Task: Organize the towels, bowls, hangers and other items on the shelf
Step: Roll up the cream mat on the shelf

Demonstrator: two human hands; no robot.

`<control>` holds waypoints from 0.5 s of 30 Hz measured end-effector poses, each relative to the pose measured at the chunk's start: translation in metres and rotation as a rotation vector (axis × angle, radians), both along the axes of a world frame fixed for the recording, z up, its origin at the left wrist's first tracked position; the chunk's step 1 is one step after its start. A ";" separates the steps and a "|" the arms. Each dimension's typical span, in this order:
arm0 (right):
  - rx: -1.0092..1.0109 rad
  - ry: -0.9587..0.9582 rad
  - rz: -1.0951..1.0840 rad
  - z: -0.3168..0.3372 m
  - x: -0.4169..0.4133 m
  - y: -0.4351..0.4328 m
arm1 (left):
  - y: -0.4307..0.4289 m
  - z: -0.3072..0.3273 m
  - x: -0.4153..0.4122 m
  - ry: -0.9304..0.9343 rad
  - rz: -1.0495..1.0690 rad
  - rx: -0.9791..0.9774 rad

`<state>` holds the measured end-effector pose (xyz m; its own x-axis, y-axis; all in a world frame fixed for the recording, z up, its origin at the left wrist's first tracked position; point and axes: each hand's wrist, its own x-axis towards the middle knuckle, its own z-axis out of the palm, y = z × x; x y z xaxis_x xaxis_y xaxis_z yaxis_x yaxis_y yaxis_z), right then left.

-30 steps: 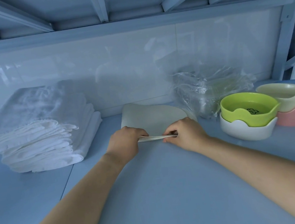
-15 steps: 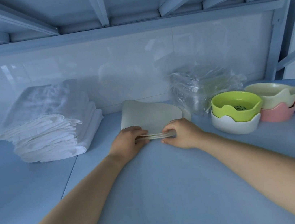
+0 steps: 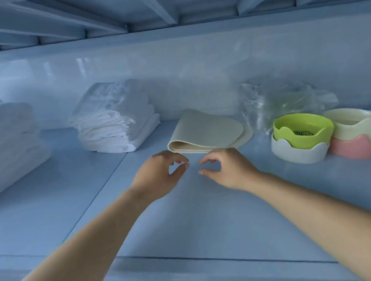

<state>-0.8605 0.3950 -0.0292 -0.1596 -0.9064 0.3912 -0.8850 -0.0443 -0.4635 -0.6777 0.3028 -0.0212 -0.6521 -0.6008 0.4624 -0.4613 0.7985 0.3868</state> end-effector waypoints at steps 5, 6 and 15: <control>-0.065 -0.037 0.144 0.003 0.032 0.025 | 0.053 0.012 0.045 -0.030 0.145 -0.040; -0.080 -0.043 0.169 0.004 0.037 0.029 | 0.061 0.014 0.053 -0.041 0.177 -0.058; -0.214 -0.094 0.408 0.010 0.111 0.068 | 0.134 0.007 0.137 -0.124 0.476 -0.181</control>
<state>-0.7496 0.4627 -0.0189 0.1492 -0.8027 0.5774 -0.7300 -0.4833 -0.4833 -0.5405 0.4363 -0.0142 -0.3829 -0.7613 0.5233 -0.8228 0.5385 0.1815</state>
